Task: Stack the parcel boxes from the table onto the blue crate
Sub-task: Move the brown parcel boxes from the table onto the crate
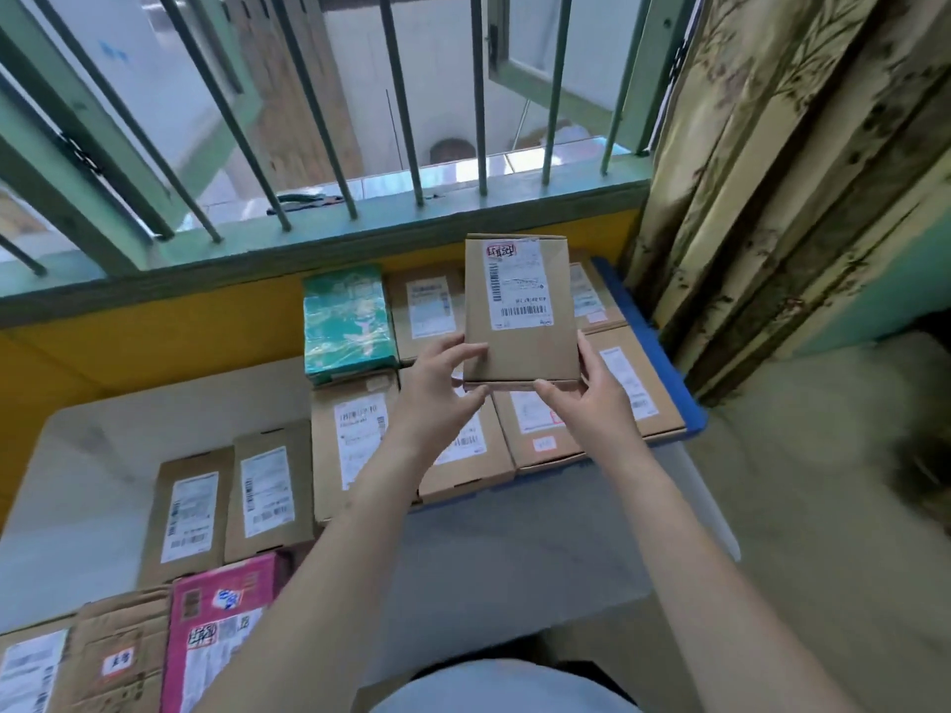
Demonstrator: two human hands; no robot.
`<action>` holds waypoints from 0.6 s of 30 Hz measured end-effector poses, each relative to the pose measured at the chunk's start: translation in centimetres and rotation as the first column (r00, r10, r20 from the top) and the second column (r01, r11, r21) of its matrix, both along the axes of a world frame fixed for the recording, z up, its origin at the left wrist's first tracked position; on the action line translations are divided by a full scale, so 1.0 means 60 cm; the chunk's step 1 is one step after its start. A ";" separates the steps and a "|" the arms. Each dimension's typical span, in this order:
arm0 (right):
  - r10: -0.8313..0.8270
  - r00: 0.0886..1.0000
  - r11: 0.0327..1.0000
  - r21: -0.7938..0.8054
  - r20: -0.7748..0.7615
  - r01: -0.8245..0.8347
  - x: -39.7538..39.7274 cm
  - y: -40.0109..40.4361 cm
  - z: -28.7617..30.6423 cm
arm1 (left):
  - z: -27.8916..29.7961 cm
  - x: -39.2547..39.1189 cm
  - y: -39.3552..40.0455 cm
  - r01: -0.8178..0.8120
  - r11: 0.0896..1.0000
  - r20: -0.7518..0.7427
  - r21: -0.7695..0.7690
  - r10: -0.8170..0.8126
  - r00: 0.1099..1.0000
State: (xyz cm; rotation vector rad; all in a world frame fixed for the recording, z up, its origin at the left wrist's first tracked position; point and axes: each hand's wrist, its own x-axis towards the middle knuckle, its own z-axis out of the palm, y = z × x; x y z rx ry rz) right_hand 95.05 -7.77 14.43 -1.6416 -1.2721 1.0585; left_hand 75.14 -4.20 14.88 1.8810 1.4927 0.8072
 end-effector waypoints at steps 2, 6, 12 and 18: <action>0.033 0.998 0.999 0.010 0.061 -0.033 0.020 0.025 0.009 | -0.004 0.020 0.031 0.010 1.000 0.000 0.002 -0.010 1.000; 0.044 0.982 0.999 0.005 0.182 -0.046 0.068 0.105 0.002 | -0.012 0.066 0.088 -0.014 1.000 -0.007 0.005 0.014 1.000; 0.242 0.898 0.969 -0.132 0.368 -0.207 0.094 0.247 -0.092 | -0.096 0.094 0.178 -0.143 0.988 -0.305 -0.056 0.120 0.945; 0.350 0.842 0.934 -0.225 0.411 -0.279 0.093 0.308 -0.186 | -0.150 0.091 0.186 -0.262 0.942 -0.546 -0.212 0.108 0.831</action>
